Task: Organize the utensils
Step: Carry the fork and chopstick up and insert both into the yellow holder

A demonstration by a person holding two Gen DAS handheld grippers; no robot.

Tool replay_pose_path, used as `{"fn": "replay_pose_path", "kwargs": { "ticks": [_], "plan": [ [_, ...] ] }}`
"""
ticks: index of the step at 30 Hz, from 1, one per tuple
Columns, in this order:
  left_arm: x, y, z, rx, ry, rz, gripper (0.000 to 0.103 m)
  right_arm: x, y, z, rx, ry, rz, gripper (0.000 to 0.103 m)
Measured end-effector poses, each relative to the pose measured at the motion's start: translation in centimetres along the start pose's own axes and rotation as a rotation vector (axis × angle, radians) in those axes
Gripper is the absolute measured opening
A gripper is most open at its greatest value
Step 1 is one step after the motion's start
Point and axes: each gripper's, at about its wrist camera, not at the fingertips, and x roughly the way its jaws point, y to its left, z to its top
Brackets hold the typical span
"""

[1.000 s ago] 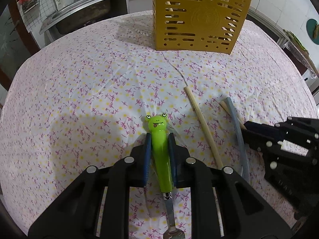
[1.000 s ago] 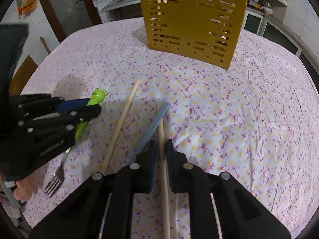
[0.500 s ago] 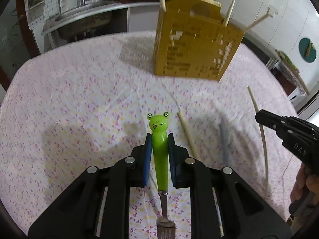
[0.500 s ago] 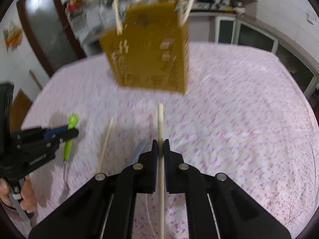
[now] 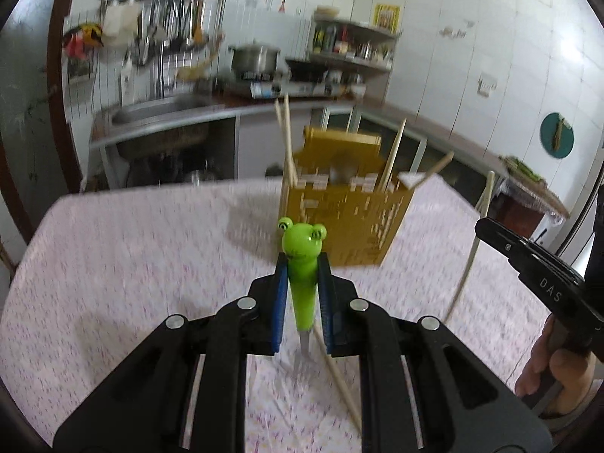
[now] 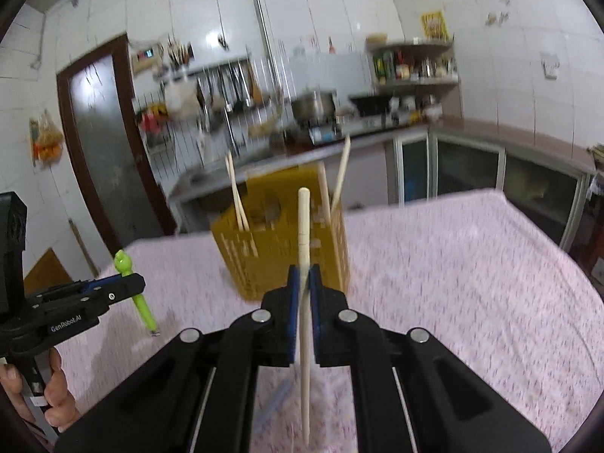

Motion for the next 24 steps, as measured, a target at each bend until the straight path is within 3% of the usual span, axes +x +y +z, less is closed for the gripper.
{"fn": "replay_pose_path", "kwargs": {
  "ticks": [4, 18, 24],
  "plan": [
    [0.2, -0.6, 1.8, -0.001, -0.034, -0.012, 0.014, -0.4, 0.0, 1.9, 0.002, -0.080, 0.004, 0.006],
    [0.4, -1.3, 7.0, 0.001, -0.082, 0.001, 0.014, 0.9, -0.1, 6.7, -0.033, -0.148, 0.013, 0.006],
    [0.2, -2.0, 10.9, 0.013, -0.105, 0.013, 0.014, 1.5, 0.6, 10.7, -0.049, -0.214, 0.007, 0.006]
  ]
}}
